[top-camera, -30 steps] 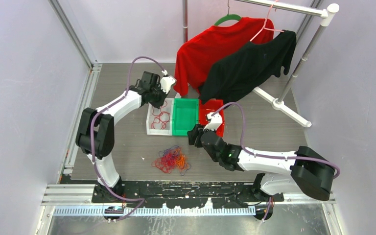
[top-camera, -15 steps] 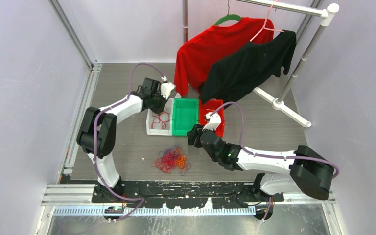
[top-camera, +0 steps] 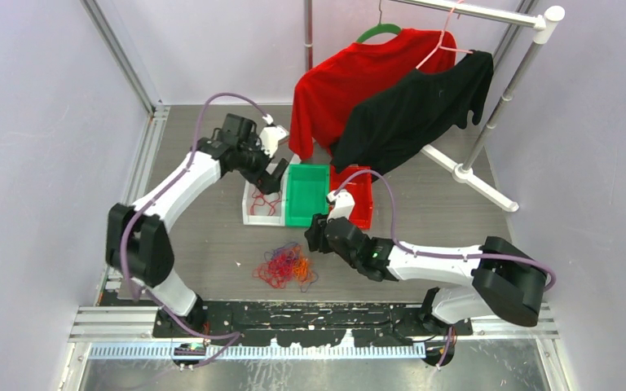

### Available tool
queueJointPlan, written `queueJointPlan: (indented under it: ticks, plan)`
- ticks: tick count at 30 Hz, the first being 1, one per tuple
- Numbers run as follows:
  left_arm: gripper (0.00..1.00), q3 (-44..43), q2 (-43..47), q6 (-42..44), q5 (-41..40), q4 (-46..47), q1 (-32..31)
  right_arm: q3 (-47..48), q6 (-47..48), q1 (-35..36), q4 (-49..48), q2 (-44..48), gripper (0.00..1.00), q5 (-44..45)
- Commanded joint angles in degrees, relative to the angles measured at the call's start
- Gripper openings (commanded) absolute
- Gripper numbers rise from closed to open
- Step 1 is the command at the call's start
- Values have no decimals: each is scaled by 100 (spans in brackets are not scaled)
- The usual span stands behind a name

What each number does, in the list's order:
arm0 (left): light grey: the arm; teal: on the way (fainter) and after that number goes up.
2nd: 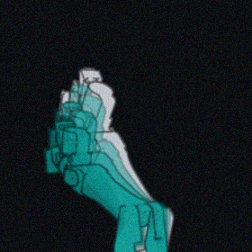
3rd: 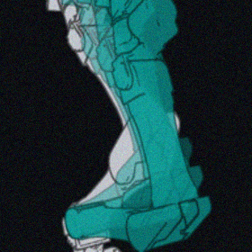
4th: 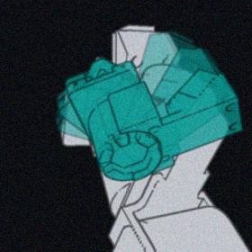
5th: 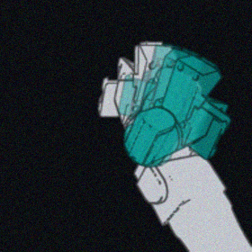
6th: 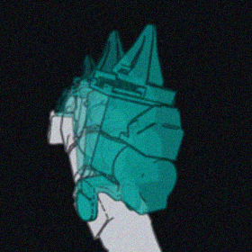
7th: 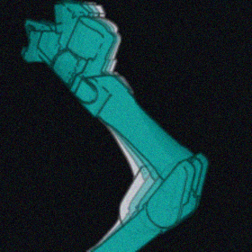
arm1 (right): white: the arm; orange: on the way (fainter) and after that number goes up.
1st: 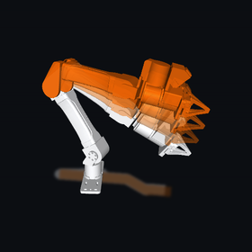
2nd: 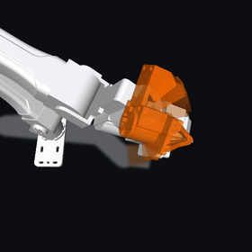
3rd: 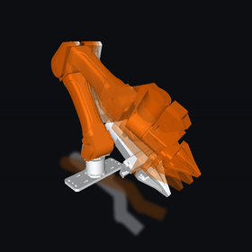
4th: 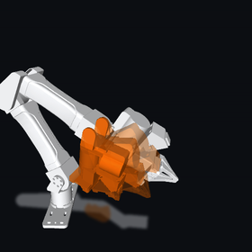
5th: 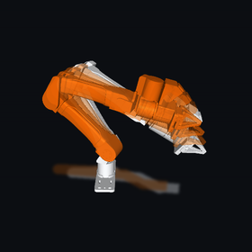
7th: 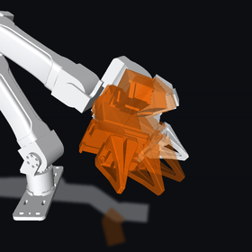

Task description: Untangle the cables

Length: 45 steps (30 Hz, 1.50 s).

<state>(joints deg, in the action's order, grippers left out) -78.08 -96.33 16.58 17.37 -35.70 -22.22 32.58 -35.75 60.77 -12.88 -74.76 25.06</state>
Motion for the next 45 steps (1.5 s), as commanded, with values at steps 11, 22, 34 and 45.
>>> queueJointPlan:
  ticks: [11, 22, 34, 45]
  plan:
    - [92, -46, 1692, -52, 1374, -2013, -2, -211, -300, 746, -189, -146, 50, -444]
    - [77, 436, 2312, -85, 1549, -2201, -41, 37, -269, 954, -69, -632, 26, -203]
    - [53, 611, 2777, -265, 2057, -2371, -564, 105, 103, 954, 0, 887, 6, -377]
    - [59, 1016, 2962, -35, 2894, -2303, -825, 314, 205, 953, -808, 1244, 6, -1146]
